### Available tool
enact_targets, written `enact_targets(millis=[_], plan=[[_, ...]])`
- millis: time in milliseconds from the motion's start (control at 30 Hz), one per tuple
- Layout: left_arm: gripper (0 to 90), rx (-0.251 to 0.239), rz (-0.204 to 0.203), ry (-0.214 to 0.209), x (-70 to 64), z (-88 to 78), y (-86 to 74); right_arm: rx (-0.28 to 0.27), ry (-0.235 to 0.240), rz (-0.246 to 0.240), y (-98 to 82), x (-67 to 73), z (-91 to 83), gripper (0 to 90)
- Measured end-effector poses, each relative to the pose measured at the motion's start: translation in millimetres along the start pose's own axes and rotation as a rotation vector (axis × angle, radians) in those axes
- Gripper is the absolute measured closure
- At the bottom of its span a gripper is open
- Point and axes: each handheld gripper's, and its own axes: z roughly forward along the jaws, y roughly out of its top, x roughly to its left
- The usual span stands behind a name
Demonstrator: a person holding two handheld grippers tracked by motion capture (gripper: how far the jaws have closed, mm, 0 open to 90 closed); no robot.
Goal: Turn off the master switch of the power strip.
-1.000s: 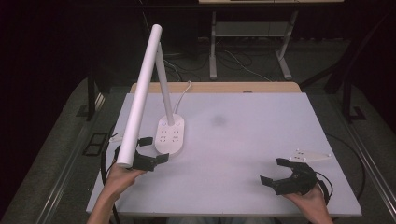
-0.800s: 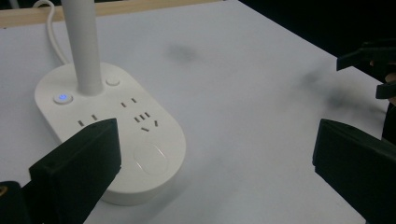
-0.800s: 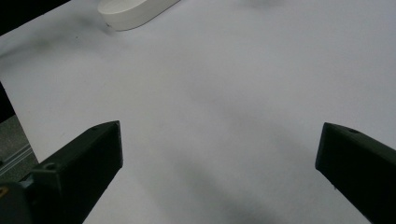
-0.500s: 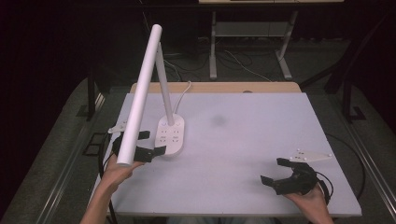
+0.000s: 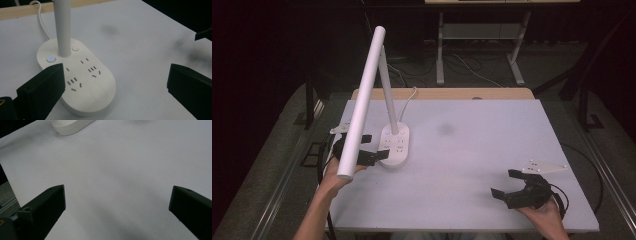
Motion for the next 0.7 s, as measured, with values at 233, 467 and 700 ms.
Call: enact_targets(millis=[233, 467, 700], plan=[[0.9, 0.011, 0.000, 0.020, 7.8, 1.4, 9.7, -0.002, 0.001, 0.002, 0.2, -0.4, -0.7, 0.0], [1.6, 0.010, -0.011, 0.041, 15.1, 3.1, 15.9, -0.002, 0.002, 0.002, 0.1, -0.7, -0.6, 0.0], [2.1, 0.014, -0.021, 0.060, 23.0, 5.7, 20.2, -0.006, 0.001, -0.001, -0.1, -1.2, -0.8, 0.0]])
